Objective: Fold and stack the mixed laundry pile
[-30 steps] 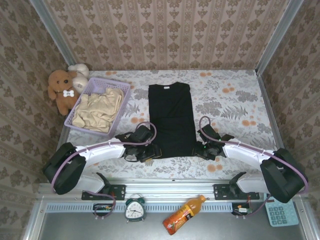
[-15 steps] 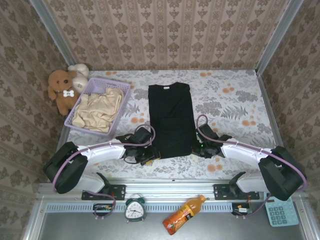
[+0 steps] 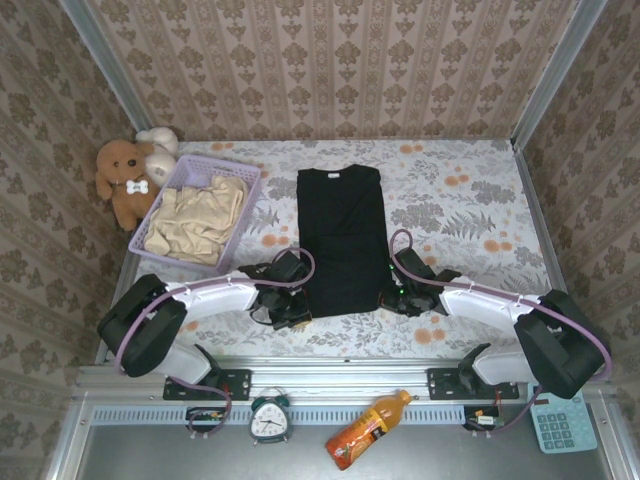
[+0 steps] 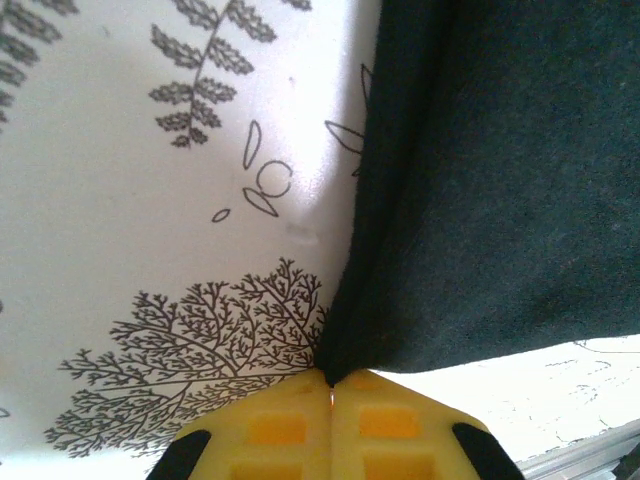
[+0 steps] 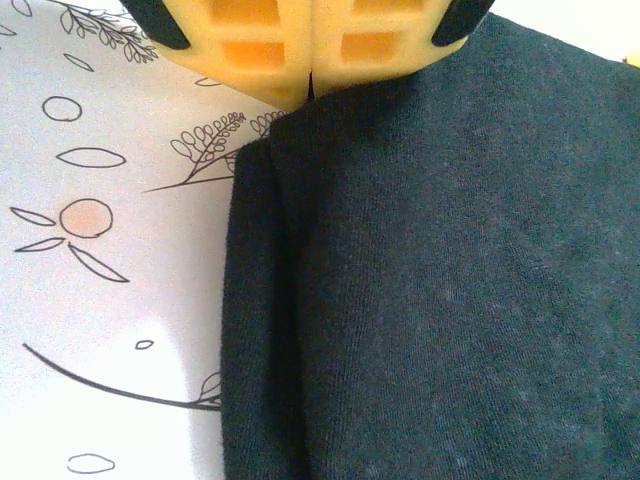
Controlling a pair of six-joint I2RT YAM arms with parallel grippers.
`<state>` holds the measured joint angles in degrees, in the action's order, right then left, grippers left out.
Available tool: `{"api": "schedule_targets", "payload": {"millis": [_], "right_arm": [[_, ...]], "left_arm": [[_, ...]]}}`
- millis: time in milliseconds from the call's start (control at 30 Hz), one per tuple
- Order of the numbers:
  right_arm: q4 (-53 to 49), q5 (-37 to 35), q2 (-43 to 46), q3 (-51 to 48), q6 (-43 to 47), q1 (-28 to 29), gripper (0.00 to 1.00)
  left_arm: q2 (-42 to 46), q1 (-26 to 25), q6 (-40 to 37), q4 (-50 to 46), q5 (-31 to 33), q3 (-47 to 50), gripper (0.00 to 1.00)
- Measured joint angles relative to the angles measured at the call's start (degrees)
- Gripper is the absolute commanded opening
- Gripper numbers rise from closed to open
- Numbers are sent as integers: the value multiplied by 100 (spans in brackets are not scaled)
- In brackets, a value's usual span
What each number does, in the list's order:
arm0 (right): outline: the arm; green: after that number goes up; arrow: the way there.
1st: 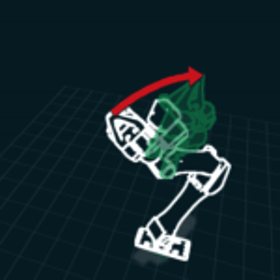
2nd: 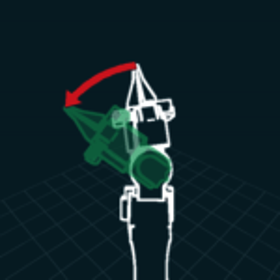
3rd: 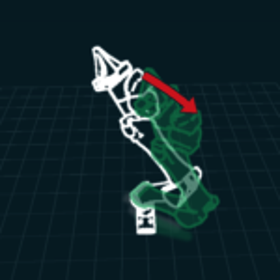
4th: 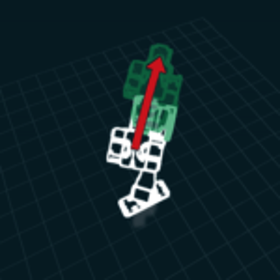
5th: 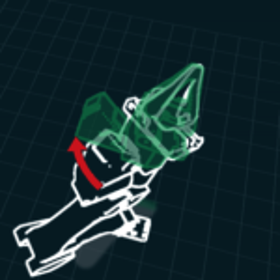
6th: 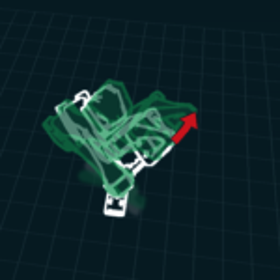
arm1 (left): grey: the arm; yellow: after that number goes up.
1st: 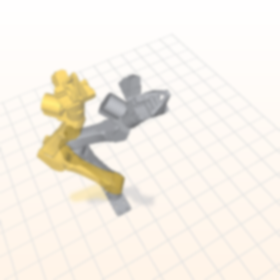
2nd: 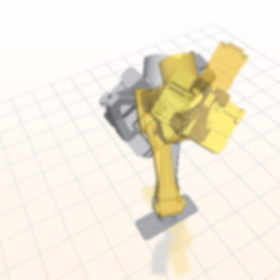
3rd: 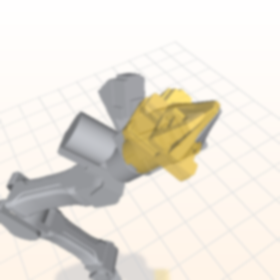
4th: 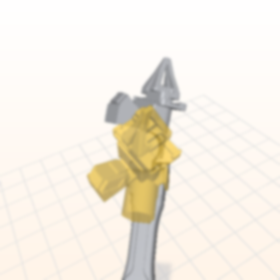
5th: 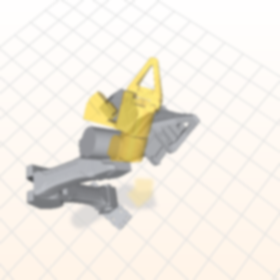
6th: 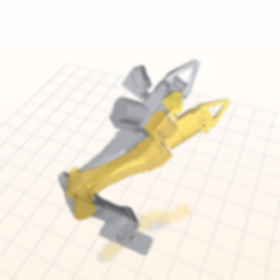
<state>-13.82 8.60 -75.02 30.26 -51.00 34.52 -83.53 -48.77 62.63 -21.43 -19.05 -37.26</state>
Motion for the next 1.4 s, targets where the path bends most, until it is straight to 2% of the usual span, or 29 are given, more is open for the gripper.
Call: {"api": "schedule_targets", "payload": {"millis": [67,167,200,267,633,867,1133,1400], "right_arm": [[-2,0,-7,0,2,4,3],[-4,0,-11,2,22,4,4],[-4,0,-11,4,24,4,4],[-7,2,-11,11,24,4,4],[0,66,-35,46,42,24,4],[0,81,-37,46,42,24,5],[-72,83,9,44,28,59,2],[-490,162,885,-219,-297,426,1]], "left_arm": [[9,0,-11,-2,9,0,4],[24,0,-98,13,44,0,34],[24,0,-129,59,35,-26,40],[26,-39,-201,127,94,-122,42],[72,-33,-308,214,654,-214,28],[70,-103,-328,264,780,-214,0],[175,-199,-330,214,793,-109,0],[898,-616,-330,-321,756,85,0]]}}
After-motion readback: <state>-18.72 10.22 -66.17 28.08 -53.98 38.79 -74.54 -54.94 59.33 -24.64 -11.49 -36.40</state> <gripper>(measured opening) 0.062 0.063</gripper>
